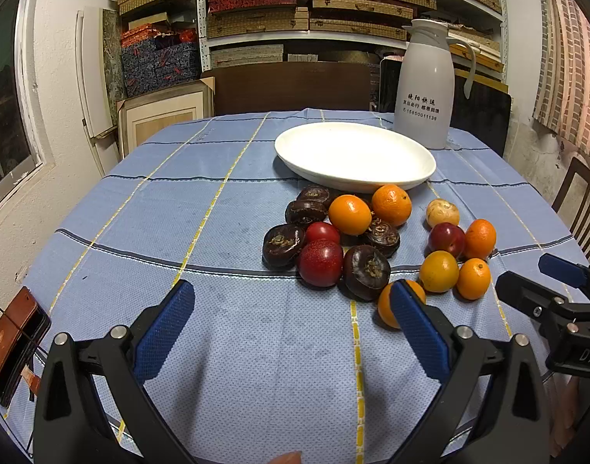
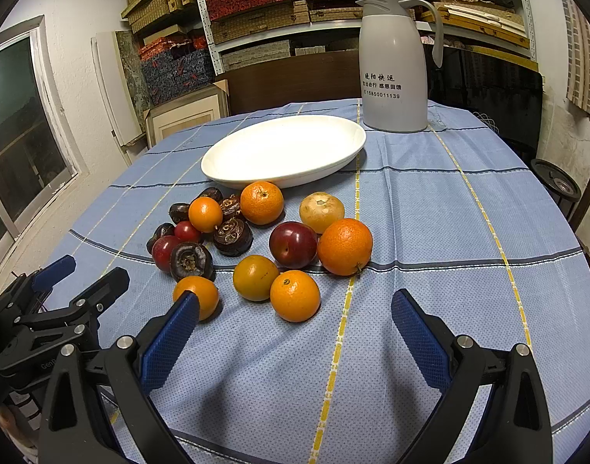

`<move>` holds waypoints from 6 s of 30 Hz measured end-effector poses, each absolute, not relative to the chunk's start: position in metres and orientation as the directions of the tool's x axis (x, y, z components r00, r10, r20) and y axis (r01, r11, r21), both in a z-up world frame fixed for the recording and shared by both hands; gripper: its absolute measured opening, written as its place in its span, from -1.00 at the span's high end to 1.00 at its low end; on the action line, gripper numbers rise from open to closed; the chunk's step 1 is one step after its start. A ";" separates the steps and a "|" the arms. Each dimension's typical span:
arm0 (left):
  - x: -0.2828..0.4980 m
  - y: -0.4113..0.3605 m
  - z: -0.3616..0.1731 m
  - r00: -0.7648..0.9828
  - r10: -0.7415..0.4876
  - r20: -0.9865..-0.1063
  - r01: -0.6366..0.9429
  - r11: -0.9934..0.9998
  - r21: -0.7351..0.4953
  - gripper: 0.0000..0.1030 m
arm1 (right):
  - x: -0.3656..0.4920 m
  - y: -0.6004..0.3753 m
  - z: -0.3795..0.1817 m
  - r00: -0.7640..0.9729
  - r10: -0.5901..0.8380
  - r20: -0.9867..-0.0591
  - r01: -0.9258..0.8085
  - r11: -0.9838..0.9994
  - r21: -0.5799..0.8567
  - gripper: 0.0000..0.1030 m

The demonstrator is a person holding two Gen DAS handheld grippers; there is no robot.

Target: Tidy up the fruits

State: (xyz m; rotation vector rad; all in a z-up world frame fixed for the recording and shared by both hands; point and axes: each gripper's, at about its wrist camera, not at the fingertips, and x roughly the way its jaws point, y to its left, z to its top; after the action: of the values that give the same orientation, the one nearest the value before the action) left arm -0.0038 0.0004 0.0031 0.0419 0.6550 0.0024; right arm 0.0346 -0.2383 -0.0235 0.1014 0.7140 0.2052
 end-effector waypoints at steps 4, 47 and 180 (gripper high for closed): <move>-0.004 0.000 0.003 0.793 0.016 -0.609 0.011 0.999 0.040 -0.92 | 0.035 -0.238 -0.024 0.737 0.222 -0.639 -0.152 0.975 0.163 -0.93; -0.002 -0.002 0.000 0.787 0.021 -0.617 0.012 0.999 0.048 -0.92 | 0.037 -0.237 -0.026 0.735 0.227 -0.639 -0.153 0.973 0.170 -0.93; 0.228 -0.019 0.002 0.625 -0.258 -0.737 0.237 0.962 -0.135 0.01 | 0.248 -0.225 -0.012 0.635 0.362 -0.683 -0.251 0.932 0.261 0.15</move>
State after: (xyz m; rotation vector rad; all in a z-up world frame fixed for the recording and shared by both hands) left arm 0.2276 -0.0193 0.0023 -0.0255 0.8500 -0.2840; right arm 0.2478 -0.2253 -0.0120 0.1466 0.8108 0.3512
